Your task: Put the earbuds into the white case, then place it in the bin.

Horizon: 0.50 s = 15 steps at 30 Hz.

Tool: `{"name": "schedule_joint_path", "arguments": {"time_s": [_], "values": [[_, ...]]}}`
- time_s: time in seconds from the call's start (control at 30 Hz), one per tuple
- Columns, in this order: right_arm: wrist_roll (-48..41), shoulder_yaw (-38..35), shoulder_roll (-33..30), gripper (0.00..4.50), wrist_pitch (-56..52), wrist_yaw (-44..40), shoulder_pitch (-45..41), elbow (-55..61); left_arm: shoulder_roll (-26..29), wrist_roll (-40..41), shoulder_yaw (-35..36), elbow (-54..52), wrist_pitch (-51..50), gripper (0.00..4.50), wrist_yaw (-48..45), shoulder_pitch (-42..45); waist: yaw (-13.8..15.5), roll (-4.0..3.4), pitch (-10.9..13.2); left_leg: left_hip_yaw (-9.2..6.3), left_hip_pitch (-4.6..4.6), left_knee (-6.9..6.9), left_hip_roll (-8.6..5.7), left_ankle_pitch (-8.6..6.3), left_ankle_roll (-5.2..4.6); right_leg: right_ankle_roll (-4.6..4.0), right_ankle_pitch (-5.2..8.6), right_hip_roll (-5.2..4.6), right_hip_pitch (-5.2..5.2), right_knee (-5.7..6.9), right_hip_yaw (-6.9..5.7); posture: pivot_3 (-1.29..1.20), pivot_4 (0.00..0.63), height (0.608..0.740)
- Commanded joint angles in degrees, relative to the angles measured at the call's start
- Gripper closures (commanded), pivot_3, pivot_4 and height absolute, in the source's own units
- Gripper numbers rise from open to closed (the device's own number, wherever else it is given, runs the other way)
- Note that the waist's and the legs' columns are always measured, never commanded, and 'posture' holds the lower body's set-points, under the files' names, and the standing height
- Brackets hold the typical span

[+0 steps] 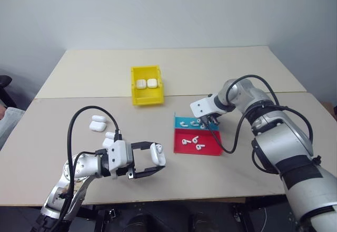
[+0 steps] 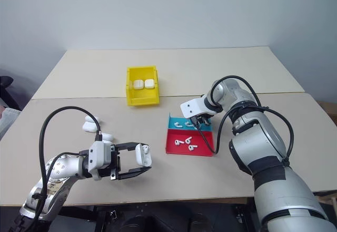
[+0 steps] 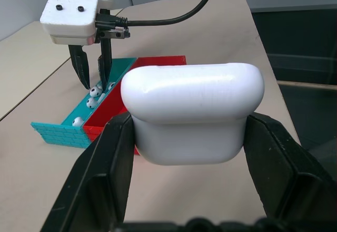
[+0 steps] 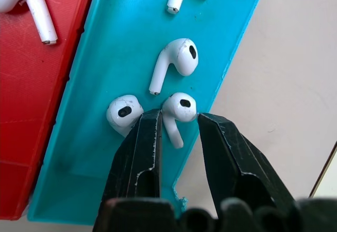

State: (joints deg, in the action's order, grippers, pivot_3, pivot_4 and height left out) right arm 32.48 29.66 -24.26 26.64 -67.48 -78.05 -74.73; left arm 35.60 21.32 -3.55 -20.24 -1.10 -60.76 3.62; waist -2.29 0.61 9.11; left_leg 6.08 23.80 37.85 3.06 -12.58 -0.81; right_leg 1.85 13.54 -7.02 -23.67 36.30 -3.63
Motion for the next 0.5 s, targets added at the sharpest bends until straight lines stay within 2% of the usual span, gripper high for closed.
{"name": "schedule_joint_path", "arguments": {"time_s": [0.03, 0.5], "values": [[0.0, -0.2, -0.6, 3.08, 0.6, 0.3, -0.8, 1.5, 0.0, 0.5, 0.4, -1.1, 1.7, 1.71, -0.1, 0.2, 0.0, 0.0, 0.0, 0.0, 0.0, 0.0, 0.0, 0.0, 0.0, 0.0, 0.0, 0.0, 0.0, 0.0, 0.0, 0.0, 0.15, 0.74], [2.2, 2.0, 0.3, 3.08, 1.9, 2.6, -0.7, 0.3, -0.1, -0.3, 0.5, -2.0, 1.7, 1.71, 0.7, -1.2, 0.0, 0.0, 0.0, 0.0, 0.0, 0.0, 0.0, 0.0, 0.0, 0.0, 0.0, 0.0, -0.01, 0.0, 0.0, 0.0, 0.15, 0.74]]}}
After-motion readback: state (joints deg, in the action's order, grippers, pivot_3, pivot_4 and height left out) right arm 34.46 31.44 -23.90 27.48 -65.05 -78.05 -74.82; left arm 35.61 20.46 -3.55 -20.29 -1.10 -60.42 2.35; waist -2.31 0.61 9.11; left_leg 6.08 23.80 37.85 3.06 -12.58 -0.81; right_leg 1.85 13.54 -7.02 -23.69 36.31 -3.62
